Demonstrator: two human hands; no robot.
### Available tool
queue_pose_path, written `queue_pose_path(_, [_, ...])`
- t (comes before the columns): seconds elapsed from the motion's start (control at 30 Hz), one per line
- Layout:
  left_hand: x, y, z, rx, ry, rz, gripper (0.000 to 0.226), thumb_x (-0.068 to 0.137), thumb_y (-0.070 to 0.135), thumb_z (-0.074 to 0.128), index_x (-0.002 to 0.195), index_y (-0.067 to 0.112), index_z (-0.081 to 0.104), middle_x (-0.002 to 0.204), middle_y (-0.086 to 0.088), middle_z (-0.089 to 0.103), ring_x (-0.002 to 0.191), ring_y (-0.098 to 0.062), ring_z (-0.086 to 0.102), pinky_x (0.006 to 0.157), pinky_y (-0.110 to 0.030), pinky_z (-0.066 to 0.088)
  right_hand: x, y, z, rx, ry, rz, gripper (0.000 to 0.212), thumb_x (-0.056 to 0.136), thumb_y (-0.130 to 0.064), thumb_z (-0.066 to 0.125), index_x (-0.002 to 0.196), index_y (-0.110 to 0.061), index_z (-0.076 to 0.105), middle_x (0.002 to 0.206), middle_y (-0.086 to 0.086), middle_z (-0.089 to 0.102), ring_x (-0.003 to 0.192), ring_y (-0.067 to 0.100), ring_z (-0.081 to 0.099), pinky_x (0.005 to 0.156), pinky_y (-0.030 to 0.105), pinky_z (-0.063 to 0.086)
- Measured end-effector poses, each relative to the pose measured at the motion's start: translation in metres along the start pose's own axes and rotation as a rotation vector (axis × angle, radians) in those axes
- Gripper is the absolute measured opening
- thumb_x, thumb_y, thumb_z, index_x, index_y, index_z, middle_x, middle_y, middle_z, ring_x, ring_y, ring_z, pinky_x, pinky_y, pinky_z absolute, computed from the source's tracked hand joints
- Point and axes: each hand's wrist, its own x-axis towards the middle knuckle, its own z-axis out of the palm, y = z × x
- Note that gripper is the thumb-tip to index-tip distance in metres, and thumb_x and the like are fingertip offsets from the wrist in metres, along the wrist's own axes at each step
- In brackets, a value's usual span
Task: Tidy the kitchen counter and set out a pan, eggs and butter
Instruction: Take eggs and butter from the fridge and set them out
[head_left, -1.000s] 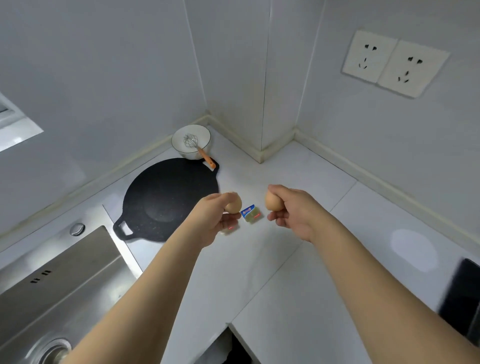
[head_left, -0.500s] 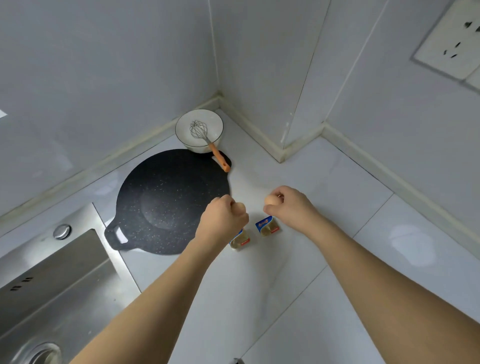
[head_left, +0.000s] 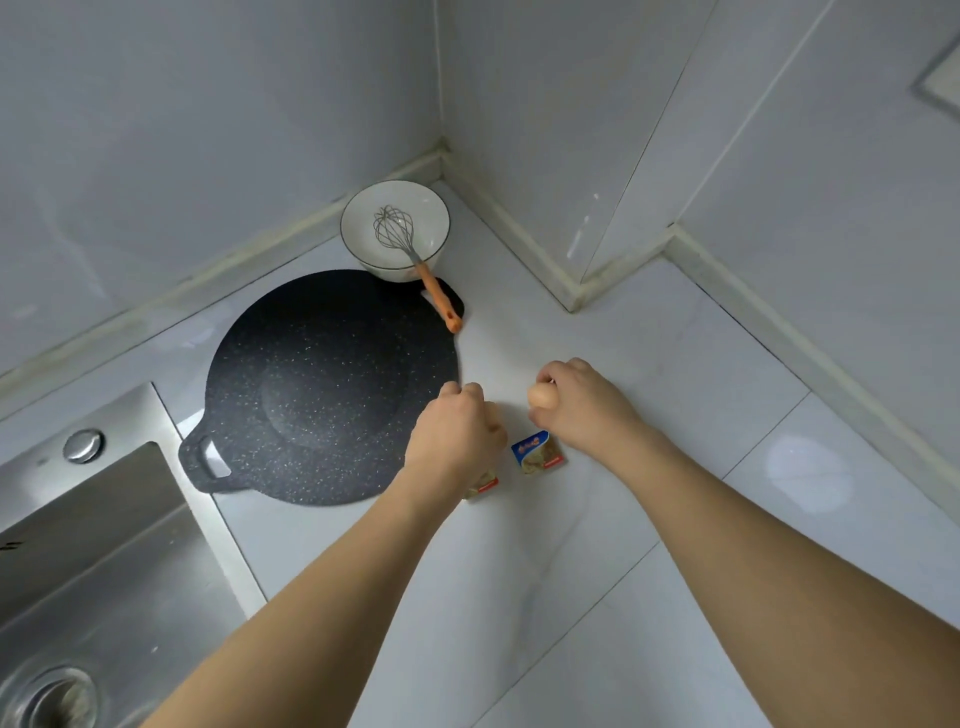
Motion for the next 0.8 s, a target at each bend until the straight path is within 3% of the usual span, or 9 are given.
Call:
queue_pose_path(0.3, [0.0069,0.0007,0.0044,0.084,0.02,0.037,0.022,0.089,0.024,0.053,0.103,0.008,0.053,0.1,-0.009,0.048,0.077,-0.025,0.046,0.063,-0.035,0.041,0.0064,0.0043,0.0095,-0.039,0.004,-0.018,0.033,0.083,-0.029,0.063,0.114,-0.018,0.057,0.115,0.005,0.052,0.1,0.029,0.057,0.084,0.038,0.049])
queue_pose_path(0.8, [0.0101,0.0043,0.0023,0.129,-0.018,0.031,0.027,0.087,0.027,0.055,0.105,0.008,0.052,0.105,-0.009,0.048,0.087,-0.029,0.052,0.065,-0.035,0.04,0.0079,0.0016,0.0107,-0.08,-0.015,-0.029,0.039,0.084,-0.032,0.063,0.12,-0.019,0.054,0.12,0.004,0.049,0.103,0.028,0.055,0.083,0.036,0.048])
